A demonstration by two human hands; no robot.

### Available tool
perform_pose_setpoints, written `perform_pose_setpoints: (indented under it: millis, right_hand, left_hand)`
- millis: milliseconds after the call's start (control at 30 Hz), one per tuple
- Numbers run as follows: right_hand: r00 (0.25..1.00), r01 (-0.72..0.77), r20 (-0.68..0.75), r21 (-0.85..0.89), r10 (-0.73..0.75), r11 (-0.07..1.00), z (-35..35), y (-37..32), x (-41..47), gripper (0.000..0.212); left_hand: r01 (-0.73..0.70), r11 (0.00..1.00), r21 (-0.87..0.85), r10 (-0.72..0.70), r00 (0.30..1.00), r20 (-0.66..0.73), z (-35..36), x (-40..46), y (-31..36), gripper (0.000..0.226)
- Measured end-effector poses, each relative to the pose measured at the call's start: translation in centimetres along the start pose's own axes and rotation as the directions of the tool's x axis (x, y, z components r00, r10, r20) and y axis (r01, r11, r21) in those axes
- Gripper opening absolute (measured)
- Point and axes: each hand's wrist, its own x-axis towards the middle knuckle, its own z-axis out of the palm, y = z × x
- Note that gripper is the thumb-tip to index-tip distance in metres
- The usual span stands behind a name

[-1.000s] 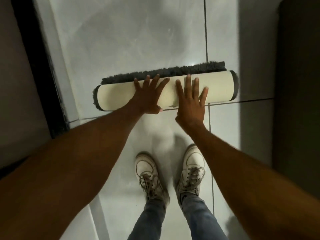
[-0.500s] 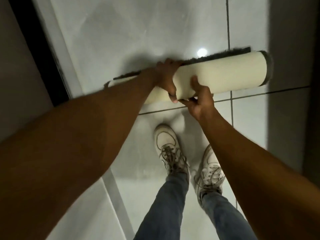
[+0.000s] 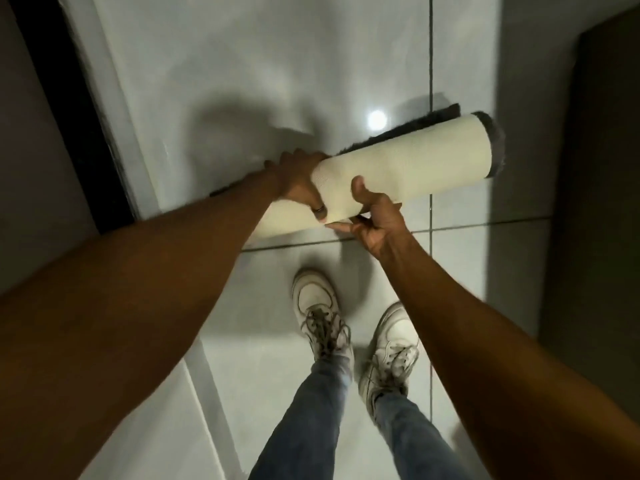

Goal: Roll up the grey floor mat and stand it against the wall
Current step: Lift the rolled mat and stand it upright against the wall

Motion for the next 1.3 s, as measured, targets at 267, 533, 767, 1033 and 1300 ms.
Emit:
perform_pose_setpoints:
  millis: [267,533,767,1033,1300]
  right_hand:
    - [0.883,0.455,0.293,-0.339,-0.368,0.823,26.0,-9.5,-12.9,0.114]
    - [0.587,0.803,0.616,-0.364,-0.525,0.471,51.1,-24.3,-19.0,0.113]
    - [0.391,0.915,0.842,-0.398,-0.371,0.063,67.8,-32.2,-15.6,0.114]
    - [0.434,0.874,0.889,-0.455,-0.146,-0.17,85.3,-37.1,-7.0,0.116]
    - [0.481,0.814,0.864,-0.502,-0.147,-0.292,97.3,-37.8,-0.1,0.116]
  left_hand:
    - [-0.188,0.895,-0.404,0.001,0.907,-0.421,-25.0,-12.6,-2.3,0.116]
    - [-0.469,0.792,-0.39,0.021,0.659,-0.752,-53.3,-16.0,-1.2,0.13]
    - [-0.496,0.736,-0.461,-0.081,0.612,-0.787,-67.2,-9.5,-5.3,0.116]
    - [-0.674,0.246,-0.696,-0.247,0.651,-0.718,-78.3,-0.9,-10.3,0.02]
    - [-0.497,0.288,-0.819,-0.56,0.606,-0.565,-85.4,6.1,-15.7,0.045]
